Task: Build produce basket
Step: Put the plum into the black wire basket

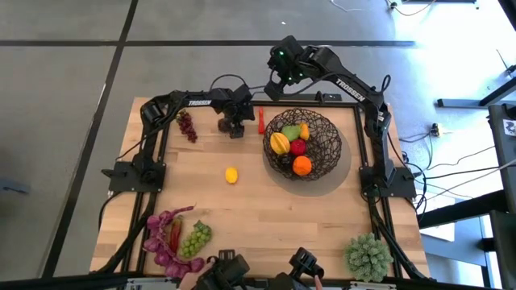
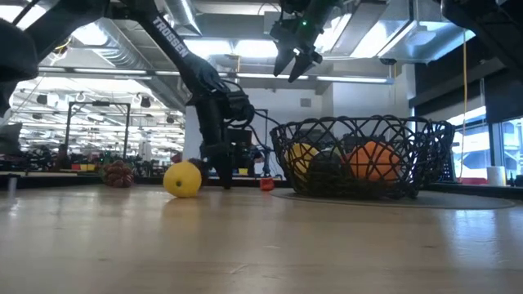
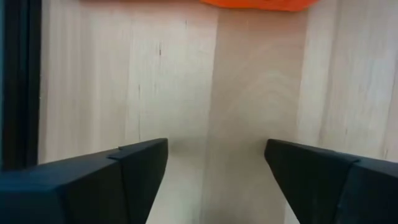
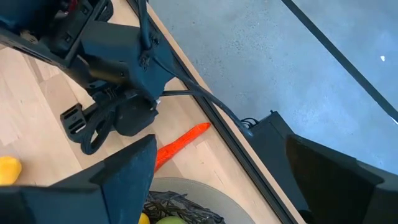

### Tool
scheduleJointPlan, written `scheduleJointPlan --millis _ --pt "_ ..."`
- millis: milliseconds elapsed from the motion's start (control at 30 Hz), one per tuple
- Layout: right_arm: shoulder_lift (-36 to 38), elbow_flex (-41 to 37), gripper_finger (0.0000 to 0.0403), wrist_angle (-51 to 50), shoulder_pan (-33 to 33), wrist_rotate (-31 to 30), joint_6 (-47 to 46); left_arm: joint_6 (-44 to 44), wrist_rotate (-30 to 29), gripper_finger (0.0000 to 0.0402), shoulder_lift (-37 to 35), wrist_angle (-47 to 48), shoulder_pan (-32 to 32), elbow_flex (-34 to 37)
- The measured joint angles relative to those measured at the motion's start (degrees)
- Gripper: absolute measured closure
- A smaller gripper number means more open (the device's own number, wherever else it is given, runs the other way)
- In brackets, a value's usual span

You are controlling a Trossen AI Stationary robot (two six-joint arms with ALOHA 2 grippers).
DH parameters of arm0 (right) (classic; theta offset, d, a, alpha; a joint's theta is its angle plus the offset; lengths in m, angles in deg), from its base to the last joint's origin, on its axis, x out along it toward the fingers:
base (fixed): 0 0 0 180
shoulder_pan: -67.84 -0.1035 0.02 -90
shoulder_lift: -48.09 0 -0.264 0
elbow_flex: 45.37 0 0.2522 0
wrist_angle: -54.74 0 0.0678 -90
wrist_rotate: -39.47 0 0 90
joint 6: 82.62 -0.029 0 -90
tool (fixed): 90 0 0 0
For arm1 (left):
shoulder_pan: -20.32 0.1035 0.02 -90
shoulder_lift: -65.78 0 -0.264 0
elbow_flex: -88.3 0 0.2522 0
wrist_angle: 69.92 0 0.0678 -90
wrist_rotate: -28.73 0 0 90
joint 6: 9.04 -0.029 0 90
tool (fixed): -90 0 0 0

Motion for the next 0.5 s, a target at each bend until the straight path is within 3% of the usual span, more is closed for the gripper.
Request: scheduleJointPlan --millis 333,500 --pt "0.0 0.0 0.0059 0.02 0.0 0.0 -0.04 0.43 1.06 0.014 -2.77 2.15 -0.01 -1.69" --pt "0.0 0.0 0.0059 0.03 0.02 0.03 -0.14 8.22 1.53 0.014 -8.04 9.21 1.23 -3.79"
